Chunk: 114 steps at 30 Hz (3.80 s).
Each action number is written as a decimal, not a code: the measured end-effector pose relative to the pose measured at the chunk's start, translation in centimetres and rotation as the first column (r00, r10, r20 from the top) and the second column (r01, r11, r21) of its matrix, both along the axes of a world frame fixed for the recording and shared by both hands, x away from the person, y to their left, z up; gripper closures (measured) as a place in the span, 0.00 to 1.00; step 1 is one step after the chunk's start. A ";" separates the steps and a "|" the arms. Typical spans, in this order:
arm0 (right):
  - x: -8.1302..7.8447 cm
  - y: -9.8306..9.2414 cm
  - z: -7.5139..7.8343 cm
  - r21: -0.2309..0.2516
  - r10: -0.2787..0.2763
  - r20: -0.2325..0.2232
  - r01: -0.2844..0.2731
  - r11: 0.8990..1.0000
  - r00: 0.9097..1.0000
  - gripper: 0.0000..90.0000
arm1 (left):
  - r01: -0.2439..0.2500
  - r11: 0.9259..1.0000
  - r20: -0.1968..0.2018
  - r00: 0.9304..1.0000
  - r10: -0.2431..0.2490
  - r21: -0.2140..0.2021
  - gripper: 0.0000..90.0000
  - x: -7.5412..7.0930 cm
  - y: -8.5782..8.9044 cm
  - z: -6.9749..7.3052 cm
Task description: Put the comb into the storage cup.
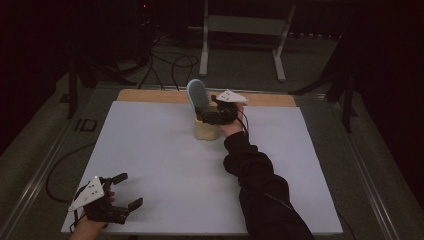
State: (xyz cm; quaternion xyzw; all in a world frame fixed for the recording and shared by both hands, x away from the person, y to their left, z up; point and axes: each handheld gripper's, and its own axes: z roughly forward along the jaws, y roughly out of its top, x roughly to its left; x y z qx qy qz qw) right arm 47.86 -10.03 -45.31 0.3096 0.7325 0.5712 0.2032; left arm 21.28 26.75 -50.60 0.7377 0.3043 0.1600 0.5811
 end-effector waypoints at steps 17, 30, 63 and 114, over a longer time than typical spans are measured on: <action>-0.6 -1.2 0.2 -0.043 0.002 -0.066 -0.005 0.999 0.998 0.10 | 0.000 1.000 0.000 1.000 0.000 0.006 0.00 0.0 -0.1 0.0; -1.7 -2.4 1.3 -0.048 0.025 -0.100 -0.030 0.998 0.995 0.10 | -0.002 1.000 0.002 1.000 0.002 0.009 0.00 -0.1 -0.1 0.0; -7.6 -7.9 1.9 -0.043 0.087 -0.167 -0.095 0.995 0.982 0.10 | -0.006 1.000 0.005 1.000 0.006 0.016 0.00 -0.1 -0.1 0.1; -19.2 -17.9 -5.4 -0.121 0.027 -0.179 -0.049 0.991 0.983 0.10 | -0.005 1.000 -0.002 1.000 0.006 0.020 0.00 -0.1 -0.2 0.0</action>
